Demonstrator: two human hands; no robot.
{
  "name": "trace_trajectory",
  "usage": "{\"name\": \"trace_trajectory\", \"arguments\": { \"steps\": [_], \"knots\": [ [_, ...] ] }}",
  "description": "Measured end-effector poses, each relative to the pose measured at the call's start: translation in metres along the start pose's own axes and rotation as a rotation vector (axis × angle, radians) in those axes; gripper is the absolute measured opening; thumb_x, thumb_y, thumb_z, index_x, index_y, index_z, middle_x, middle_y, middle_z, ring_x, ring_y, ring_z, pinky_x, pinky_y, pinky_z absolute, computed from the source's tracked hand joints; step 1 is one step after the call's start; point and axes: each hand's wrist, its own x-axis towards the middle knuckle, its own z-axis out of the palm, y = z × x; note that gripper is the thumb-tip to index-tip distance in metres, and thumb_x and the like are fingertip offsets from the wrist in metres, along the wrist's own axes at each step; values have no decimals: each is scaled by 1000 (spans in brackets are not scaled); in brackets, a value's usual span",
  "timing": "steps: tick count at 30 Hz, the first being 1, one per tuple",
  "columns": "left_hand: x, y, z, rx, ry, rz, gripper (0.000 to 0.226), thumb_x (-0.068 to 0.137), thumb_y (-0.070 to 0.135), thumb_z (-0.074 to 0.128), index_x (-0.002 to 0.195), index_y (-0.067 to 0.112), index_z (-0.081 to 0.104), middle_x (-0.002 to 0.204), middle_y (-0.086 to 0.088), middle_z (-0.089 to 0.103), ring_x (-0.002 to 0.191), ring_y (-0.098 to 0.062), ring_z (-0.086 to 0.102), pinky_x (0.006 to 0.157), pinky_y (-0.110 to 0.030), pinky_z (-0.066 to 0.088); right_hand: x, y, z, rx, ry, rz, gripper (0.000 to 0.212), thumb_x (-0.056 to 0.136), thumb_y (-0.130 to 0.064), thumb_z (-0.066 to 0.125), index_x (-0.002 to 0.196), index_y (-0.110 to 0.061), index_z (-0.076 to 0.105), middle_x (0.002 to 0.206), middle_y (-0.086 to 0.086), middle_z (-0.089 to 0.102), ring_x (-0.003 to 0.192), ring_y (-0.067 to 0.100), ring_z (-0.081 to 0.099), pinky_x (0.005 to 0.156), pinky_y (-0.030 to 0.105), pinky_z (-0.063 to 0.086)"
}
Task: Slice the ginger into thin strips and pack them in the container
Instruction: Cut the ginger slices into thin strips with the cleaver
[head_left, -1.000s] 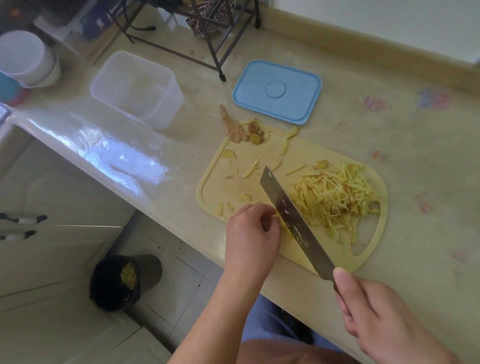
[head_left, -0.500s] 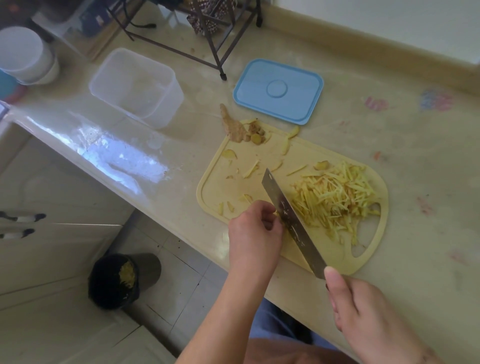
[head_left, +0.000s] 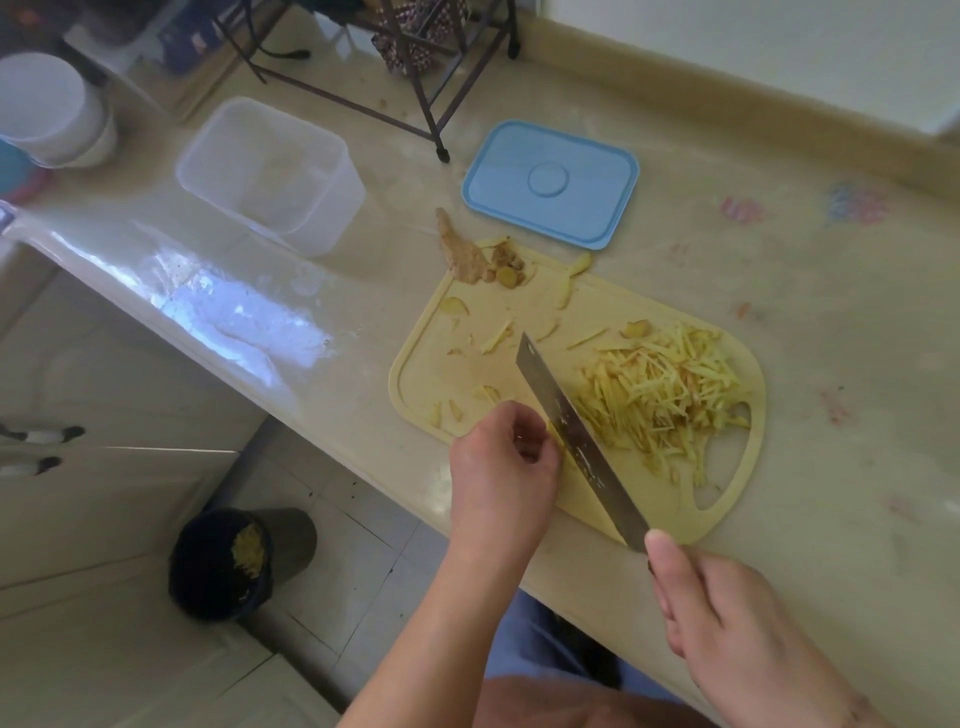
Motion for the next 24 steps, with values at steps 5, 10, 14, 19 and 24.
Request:
{"name": "trace_trajectory", "arguments": {
  "steps": [5, 10, 14, 19, 24],
  "knots": [
    [0, 1, 2, -10, 5, -11, 22, 82, 4, 66, 77, 25, 63, 69, 10, 65, 70, -4, 61, 58, -10, 45, -2, -2, 2, 1, -21, 4, 65, 80, -66, 19, 58, -10, 43, 45, 0, 47, 43, 10, 42, 57, 36, 42],
    [-1, 2, 2, -33, 26, -32, 25, 80, 2, 66, 73, 25, 61, 67, 10, 64, 70, -3, 61, 58, -10, 46, -1, 3, 5, -6, -15, -19, 79, 72, -80, 9, 57, -10, 43, 45, -1, 48, 42, 10, 44, 49, 28, 35],
    [0, 3, 2, -43, -4, -57, 22, 81, 4, 67, 74, 24, 62, 68, 10, 64, 68, -1, 60, 57, -9, 44, 1, 4, 10, -44, 14, -25, 79, 70, -79, 5, 54, -14, 45, 49, -5, 55, 49, 11, 53, 54, 29, 41],
    [2, 3, 2, -2, -14, -38, 21, 81, 6, 69, 74, 24, 63, 68, 10, 64, 70, 0, 60, 58, -9, 44, 18, -6, 13, 40, 0, -32, 71, 85, -71, 10, 53, -16, 40, 42, -3, 46, 41, 10, 43, 51, 32, 38],
    [0, -1, -6, 2, -6, 11, 26, 81, 4, 69, 72, 26, 59, 68, 11, 63, 70, -5, 62, 60, -11, 46, 15, -5, 6, 102, 27, -67, 70, 82, -75, 17, 56, -13, 37, 42, -3, 40, 39, 9, 36, 48, 27, 28]
  ]
}}
